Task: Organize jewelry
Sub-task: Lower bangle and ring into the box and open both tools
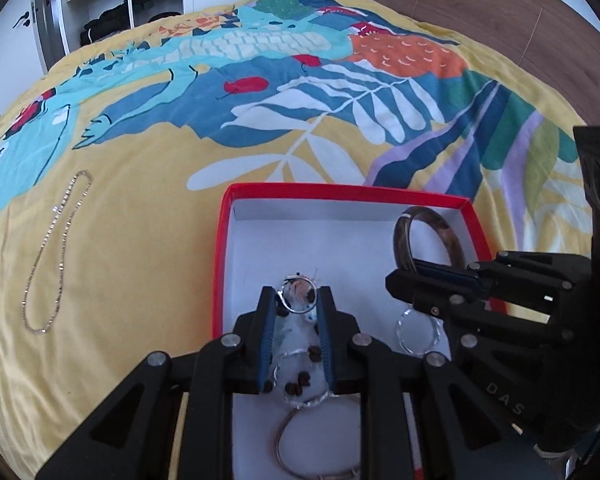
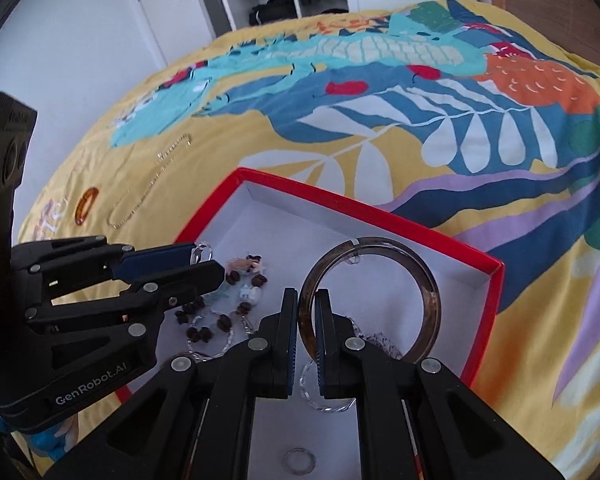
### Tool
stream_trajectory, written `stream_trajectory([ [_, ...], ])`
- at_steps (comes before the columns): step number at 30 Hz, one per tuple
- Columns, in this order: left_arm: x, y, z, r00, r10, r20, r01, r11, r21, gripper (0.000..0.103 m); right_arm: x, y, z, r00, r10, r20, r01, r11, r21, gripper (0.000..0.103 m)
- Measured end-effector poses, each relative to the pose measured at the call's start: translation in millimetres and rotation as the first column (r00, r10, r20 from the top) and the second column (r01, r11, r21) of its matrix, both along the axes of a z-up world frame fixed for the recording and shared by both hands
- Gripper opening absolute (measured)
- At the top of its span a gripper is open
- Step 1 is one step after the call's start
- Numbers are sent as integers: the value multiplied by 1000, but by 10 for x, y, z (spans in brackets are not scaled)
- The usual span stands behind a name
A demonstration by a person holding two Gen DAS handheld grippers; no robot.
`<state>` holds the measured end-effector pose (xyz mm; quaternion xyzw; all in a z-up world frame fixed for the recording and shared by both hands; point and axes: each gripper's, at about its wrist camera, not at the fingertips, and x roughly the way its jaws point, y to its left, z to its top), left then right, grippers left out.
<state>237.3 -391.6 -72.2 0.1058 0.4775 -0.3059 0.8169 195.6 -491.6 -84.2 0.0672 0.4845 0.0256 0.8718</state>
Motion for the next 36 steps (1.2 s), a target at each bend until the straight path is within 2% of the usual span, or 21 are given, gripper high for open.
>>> stream_trajectory([
  [8, 106, 8, -229, 999, 30, -34, -30, 999, 14, 19, 81, -44, -148, 1000, 6, -31, -6, 1000, 4, 10],
  [21, 70, 7, -241, 999, 16, -45, -15, 1000, 22, 20, 83, -66, -258, 998, -19, -59, 21, 999, 35, 15],
  [26, 60, 28, -233, 998, 18, -67, -17, 1000, 19, 21, 16, -75, -213, 998, -39, -57, 40, 999, 17, 27],
  [28, 44, 36, -204, 998, 15, -68, -14, 1000, 13, 30, -28, -86, -173, 998, -47, -52, 48, 999, 15, 29],
  [30, 24, 51, -160, 998, 16, -62, -15, 1000, 10, 35, -70, -95, -122, 997, -58, -45, 58, 998, 12, 31],
  [36, -64, 151, 17, 999, 13, -50, -13, 1000, 6, 35, -280, -89, 124, 997, -76, -6, 76, 997, -19, 37],
])
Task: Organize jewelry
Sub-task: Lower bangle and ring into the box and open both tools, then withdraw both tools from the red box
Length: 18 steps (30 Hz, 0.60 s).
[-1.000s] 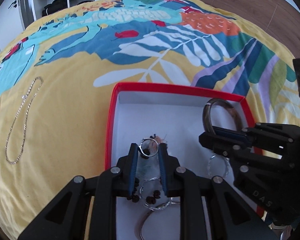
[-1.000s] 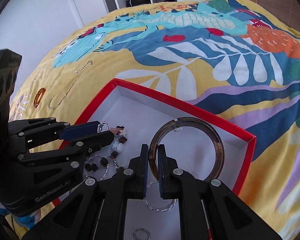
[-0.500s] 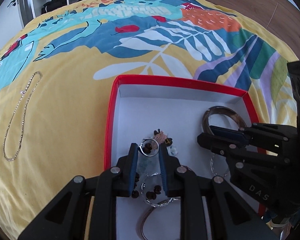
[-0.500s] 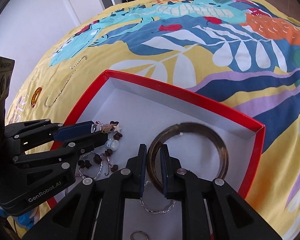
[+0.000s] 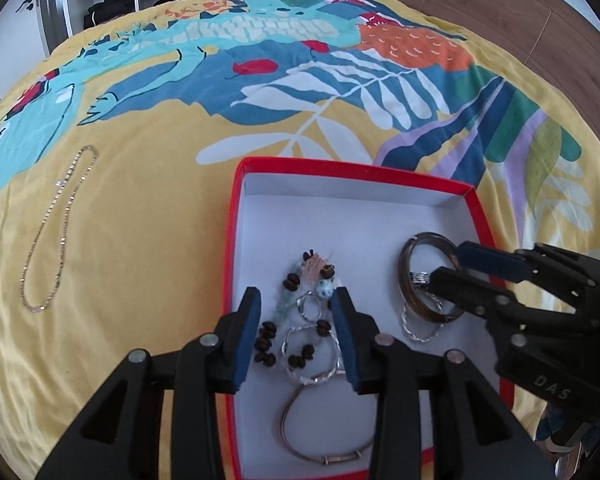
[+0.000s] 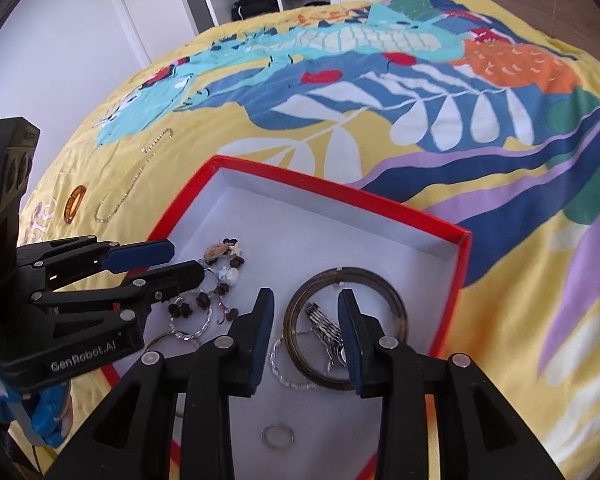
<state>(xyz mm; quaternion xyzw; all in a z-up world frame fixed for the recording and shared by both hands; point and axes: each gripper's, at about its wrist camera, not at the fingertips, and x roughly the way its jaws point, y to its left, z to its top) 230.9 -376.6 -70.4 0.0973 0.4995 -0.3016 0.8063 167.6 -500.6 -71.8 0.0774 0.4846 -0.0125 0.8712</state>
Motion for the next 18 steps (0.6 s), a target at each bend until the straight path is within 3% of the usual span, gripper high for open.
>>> stream_trajectory([
  [18, -669, 909, 773, 992, 80, 100, -78, 997, -26, 35, -974, 178, 844, 991, -80, 105, 83, 996, -17, 44],
])
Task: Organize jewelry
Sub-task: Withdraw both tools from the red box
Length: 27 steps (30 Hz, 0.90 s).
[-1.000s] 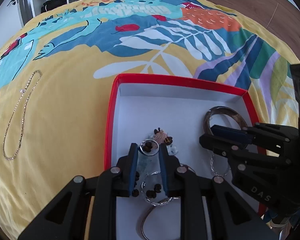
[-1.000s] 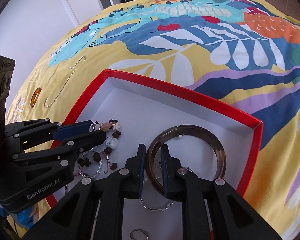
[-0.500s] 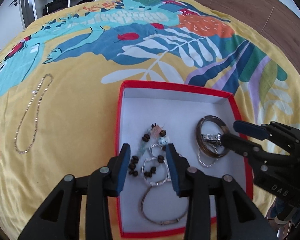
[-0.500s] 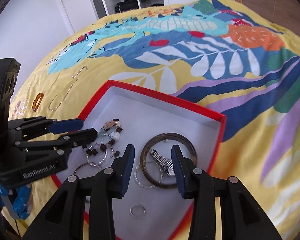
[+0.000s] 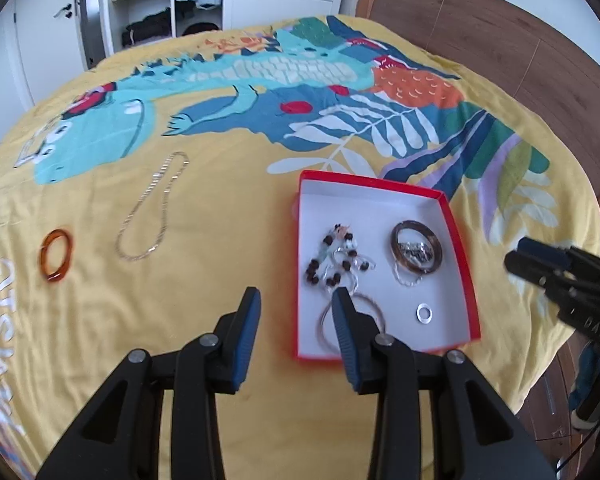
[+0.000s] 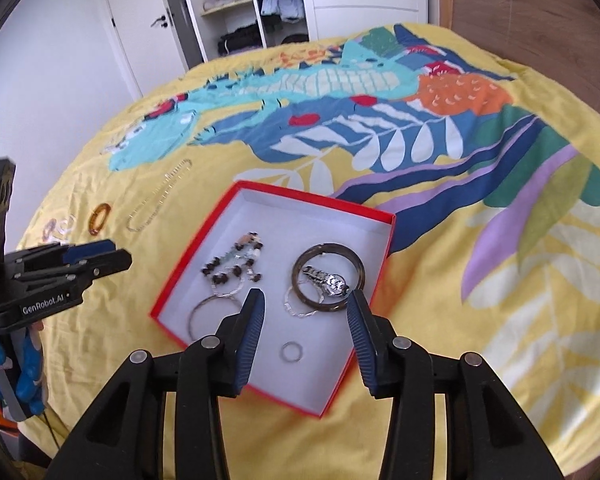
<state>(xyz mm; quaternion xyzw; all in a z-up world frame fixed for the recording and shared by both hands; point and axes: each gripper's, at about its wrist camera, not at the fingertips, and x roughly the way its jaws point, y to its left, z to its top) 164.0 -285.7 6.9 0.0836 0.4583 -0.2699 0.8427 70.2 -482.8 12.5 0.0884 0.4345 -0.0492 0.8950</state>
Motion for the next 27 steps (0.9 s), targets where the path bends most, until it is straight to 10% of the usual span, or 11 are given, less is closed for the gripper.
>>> stream_trajectory([
  [27, -1323, 1766, 675, 937, 283, 203, -295, 955, 32, 44, -1008, 1426, 372, 990, 107, 96, -115, 990, 85, 54],
])
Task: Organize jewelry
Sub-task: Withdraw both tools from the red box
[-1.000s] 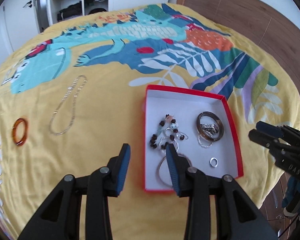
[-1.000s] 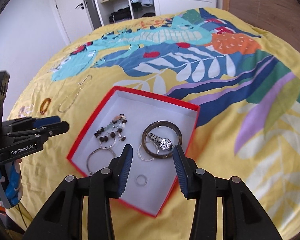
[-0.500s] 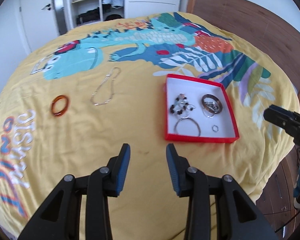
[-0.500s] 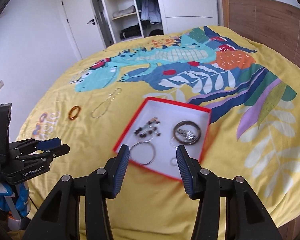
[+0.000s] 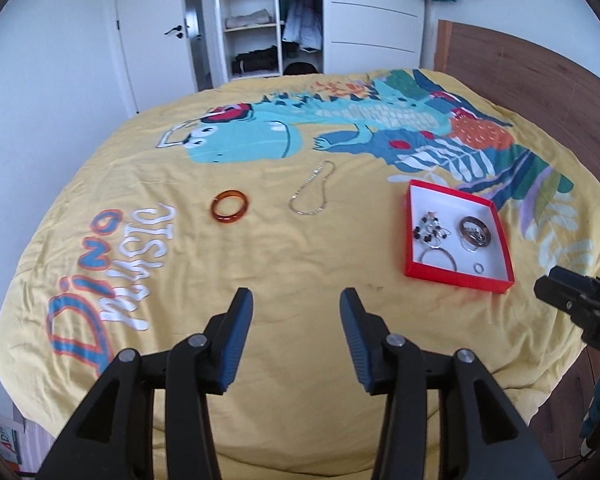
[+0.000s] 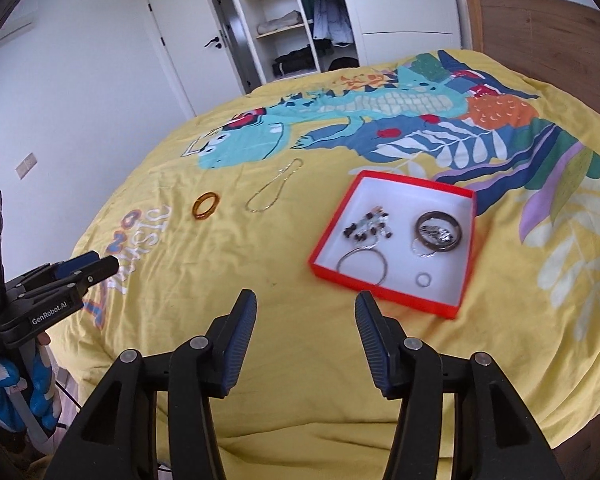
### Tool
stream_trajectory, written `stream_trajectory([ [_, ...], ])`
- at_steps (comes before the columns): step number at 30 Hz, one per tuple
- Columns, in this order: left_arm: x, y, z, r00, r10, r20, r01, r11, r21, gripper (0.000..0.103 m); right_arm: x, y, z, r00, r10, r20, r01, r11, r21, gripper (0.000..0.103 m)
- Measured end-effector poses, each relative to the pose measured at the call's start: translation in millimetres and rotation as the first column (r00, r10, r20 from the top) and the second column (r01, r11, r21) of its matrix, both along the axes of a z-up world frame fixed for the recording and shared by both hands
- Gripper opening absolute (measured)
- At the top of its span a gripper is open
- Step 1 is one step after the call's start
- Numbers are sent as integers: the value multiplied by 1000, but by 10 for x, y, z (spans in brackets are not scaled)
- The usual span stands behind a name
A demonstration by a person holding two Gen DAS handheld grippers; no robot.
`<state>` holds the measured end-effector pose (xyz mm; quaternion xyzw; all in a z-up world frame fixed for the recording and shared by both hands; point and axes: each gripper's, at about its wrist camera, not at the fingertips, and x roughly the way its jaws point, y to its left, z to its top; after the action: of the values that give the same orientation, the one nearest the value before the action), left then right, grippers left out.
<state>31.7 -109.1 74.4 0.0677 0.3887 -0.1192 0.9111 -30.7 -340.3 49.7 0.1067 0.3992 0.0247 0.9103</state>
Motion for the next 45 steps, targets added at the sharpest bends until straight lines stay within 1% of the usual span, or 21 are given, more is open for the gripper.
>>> stream_trajectory([
  [6, -160, 322, 76, 998, 51, 40, -50, 999, -21, 44, -56, 401, 34, 998, 65, -2, -65, 997, -29, 58],
  [11, -231, 461, 114, 996, 65, 69, -63, 998, -32, 45, -42, 643, 32, 994, 111, -19, -112, 992, -57, 61],
  [13, -250, 503, 121, 995, 69, 75, -66, 997, -38, 45, -46, 696, 16, 993, 118, -25, -120, 991, -59, 63],
  [23, -258, 643, 119, 991, 89, 97, -82, 994, -72, 45, -16, 867, -84, 989, 138, -46, -140, 989, -47, 64],
  [30, -225, 683, 78, 991, 98, 89, -92, 993, -69, 45, 49, 934, -159, 989, 140, -48, -141, 990, -26, 68],
  [41, 62, 852, -163, 988, 149, 41, -146, 987, -67, 46, 254, 1050, -363, 984, 152, -95, -153, 988, -6, 71],
  [45, 128, 890, -214, 985, 167, 36, -165, 985, -58, 46, 325, 1071, -417, 982, 156, -110, -157, 988, -4, 73],
])
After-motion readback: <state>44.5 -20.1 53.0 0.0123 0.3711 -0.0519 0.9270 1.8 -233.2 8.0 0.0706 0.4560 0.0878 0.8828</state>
